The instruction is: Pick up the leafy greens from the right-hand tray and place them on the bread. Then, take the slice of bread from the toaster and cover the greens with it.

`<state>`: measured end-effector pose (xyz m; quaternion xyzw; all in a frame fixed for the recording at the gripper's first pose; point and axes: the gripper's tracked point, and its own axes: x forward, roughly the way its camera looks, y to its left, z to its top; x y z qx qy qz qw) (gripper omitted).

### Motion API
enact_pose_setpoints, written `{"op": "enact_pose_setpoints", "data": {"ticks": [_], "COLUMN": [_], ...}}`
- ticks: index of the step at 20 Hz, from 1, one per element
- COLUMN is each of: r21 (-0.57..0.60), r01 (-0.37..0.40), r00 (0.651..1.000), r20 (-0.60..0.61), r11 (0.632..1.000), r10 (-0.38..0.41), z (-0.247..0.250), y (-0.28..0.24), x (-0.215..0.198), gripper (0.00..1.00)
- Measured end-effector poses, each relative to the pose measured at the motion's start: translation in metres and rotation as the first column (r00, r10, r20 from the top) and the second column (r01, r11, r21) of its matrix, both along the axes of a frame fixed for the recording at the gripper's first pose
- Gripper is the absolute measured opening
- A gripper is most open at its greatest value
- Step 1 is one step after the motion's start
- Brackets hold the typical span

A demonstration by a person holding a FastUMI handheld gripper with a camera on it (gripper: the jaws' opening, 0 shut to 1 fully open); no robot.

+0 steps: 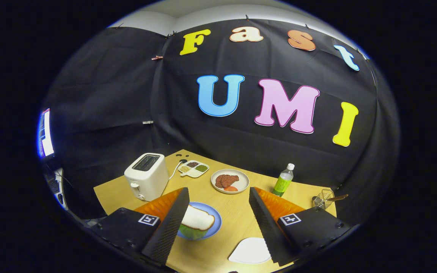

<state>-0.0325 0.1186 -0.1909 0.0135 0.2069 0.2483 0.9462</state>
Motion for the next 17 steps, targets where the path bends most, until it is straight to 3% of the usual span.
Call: {"op": "enact_pose_setpoints", "data": {"ticks": [13,17], "r21": [0.040,0.018], "r01": [0.042,0.093], "r00": [0.999,0.996], "r20": [0.005,-0.009], "r11": [0.998,0.996], "r10": [-0.042,-0.093], "z": [0.003,-0.004], "y": [-0.005,-0.014], "x": [0.013,0.021], "gripper": [0.99,0.98]}}
